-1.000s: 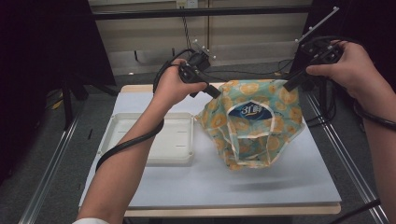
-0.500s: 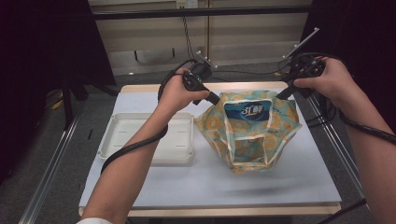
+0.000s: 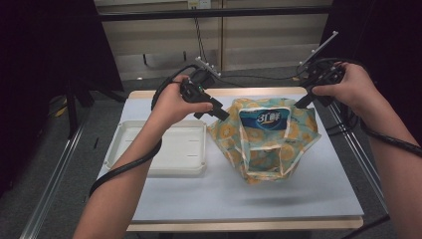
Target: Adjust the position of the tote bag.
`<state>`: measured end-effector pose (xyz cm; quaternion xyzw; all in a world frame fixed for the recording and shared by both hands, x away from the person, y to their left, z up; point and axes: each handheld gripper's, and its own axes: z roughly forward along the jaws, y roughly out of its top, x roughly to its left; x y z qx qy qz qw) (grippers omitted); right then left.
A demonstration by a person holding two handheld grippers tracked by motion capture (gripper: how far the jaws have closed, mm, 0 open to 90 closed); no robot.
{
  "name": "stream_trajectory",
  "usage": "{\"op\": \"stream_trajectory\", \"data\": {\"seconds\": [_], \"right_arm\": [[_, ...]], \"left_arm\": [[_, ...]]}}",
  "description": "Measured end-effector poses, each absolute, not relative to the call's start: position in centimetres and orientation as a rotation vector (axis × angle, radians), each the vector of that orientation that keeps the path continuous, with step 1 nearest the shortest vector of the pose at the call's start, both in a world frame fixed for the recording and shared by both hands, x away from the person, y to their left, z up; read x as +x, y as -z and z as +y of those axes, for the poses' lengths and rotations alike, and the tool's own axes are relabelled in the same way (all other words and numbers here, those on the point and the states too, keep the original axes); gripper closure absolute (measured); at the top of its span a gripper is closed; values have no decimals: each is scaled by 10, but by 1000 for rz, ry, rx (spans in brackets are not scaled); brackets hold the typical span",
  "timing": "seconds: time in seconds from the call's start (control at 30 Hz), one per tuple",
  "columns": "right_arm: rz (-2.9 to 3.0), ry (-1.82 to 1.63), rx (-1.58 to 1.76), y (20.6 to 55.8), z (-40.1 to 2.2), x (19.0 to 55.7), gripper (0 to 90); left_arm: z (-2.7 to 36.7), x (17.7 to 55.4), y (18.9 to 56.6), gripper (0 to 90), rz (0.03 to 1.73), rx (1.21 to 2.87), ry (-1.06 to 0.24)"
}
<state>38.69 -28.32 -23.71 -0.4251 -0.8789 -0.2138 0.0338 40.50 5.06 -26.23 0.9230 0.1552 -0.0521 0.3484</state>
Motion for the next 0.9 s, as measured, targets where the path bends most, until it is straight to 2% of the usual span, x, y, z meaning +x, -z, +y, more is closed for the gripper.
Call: {"op": "stream_trajectory", "data": {"seconds": [0.27, 0.6, 0.9], "right_arm": [[-2699, 658, -1313, 238, -284, 387, 900], [-2695, 661, -1313, 238, -284, 386, 898], [-2700, 659, -1307, 238, -284, 386, 895]], "left_arm": [[39, 394, 270, 481, 362, 2408, 160], [26, 390, 278, 512, 371, 2409, 281], [17, 385, 278, 497, 384, 2396, 284]]}}
